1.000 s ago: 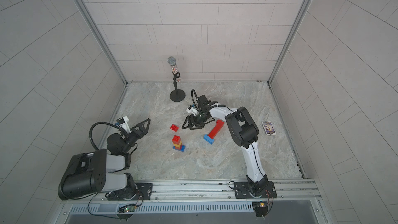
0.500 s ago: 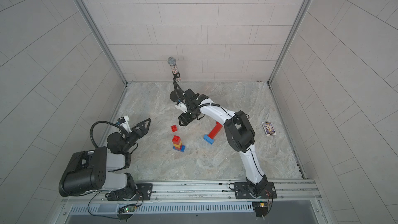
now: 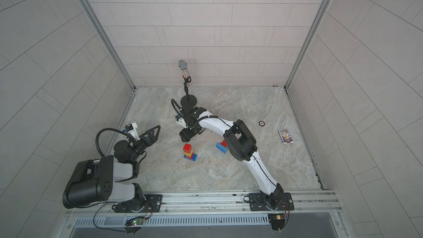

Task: Assemble the number 1 with lego
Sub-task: Pick up the lego brick from the center of the board.

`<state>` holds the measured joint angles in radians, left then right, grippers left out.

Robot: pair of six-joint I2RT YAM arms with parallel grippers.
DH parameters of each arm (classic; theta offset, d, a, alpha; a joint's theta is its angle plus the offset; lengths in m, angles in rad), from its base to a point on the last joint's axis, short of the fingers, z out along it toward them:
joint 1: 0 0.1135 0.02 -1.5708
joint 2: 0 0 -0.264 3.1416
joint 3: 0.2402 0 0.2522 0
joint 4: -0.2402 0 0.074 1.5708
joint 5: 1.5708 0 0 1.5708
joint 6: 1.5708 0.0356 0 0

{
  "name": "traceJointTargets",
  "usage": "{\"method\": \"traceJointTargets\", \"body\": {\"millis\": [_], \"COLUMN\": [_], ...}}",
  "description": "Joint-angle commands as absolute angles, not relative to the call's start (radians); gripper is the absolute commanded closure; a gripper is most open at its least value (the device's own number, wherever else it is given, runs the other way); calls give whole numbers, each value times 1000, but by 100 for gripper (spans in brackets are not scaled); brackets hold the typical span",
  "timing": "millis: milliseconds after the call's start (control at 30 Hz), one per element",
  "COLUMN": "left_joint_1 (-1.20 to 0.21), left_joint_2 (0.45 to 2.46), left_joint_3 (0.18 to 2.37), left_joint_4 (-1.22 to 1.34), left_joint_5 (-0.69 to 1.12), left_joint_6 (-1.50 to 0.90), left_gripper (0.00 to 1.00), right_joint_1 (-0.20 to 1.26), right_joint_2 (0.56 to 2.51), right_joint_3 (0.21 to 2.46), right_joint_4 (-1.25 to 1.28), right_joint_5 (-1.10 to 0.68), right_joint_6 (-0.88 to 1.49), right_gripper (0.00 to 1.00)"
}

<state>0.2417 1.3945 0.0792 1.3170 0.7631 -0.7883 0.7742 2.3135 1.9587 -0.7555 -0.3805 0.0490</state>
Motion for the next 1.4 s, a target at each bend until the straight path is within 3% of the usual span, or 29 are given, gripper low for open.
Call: {"method": "traceJointTargets", "body": {"millis": [0,433,767,900,1100,1167,1367], "left_joint_1": [239,239,239,238,204,132,-39], "left_joint_2": [1391,1389,1384,1371,1344,1356,1377], "left_joint_3": [93,91,89,93,213,197,287], "left_joint_4": [1362,1362,1361,1361,1359,1361,1360], "left_joint_5": [778,777,775,801,1023,963,1000], "left_joint_6": [-789,-789,-789,-793,-974,-1003,-1144], "left_gripper": [0,0,0,0,0,0,0], "right_joint_1": [782,801,799,795,790,790,790], "right_joint_2": [2353,2413,2372,2256,1989,1926,1760], "right_joint_3": [1998,2062,2038,1924,1664,1621,1514], "right_joint_4": [-754,-806,-793,-735,-592,-578,-514], "right_joint_5": [-361,-337,-328,-400,-504,-508,-488], "right_joint_6": [71,81,69,5,-105,-126,-175], "right_gripper": [25,34,74,88,97,99,100]}}
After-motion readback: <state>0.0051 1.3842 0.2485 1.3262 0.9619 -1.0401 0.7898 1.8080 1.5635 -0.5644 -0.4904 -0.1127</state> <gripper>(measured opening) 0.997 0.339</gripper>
